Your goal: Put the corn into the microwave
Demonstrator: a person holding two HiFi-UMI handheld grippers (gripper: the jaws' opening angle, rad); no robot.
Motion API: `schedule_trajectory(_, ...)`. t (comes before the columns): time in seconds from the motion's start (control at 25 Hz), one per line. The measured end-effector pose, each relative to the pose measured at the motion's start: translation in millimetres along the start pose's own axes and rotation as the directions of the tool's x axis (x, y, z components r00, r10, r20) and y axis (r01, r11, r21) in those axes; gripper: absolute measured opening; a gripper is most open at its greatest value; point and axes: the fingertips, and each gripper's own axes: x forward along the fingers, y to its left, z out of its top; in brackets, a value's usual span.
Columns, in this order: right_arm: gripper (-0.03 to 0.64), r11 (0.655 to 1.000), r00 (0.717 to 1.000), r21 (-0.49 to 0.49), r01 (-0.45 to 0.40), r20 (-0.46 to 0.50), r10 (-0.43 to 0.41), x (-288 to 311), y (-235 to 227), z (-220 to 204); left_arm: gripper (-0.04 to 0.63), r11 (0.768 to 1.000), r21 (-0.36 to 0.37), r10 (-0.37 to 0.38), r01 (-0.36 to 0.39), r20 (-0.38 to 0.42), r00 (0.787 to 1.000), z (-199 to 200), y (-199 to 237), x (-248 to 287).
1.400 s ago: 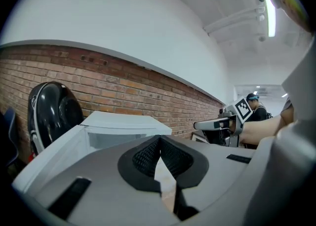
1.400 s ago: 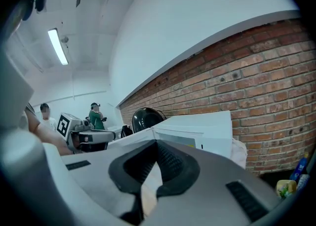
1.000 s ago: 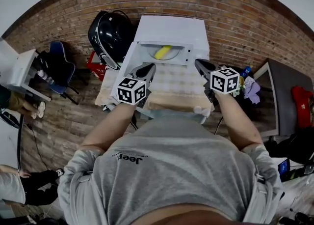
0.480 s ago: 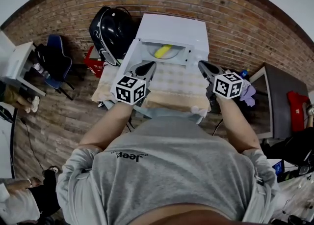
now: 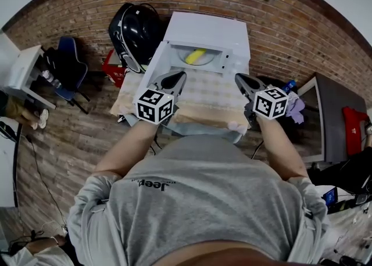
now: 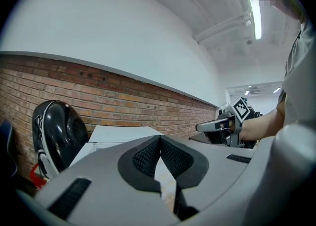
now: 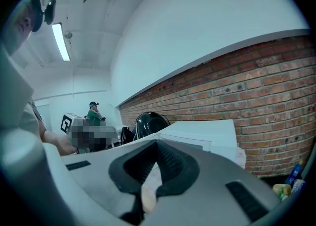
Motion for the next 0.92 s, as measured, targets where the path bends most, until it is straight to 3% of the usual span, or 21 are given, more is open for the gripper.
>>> schedule_trajectory(0.92, 0.015, 0.999, 1.0, -0.028, -0.026, -0.018, 0.025, 1.1, 10.4, -5.7, 0.018, 1.0, -0.008, 0.011, -0.011, 0.003, 1.0, -4.4, -4.7, -11.2)
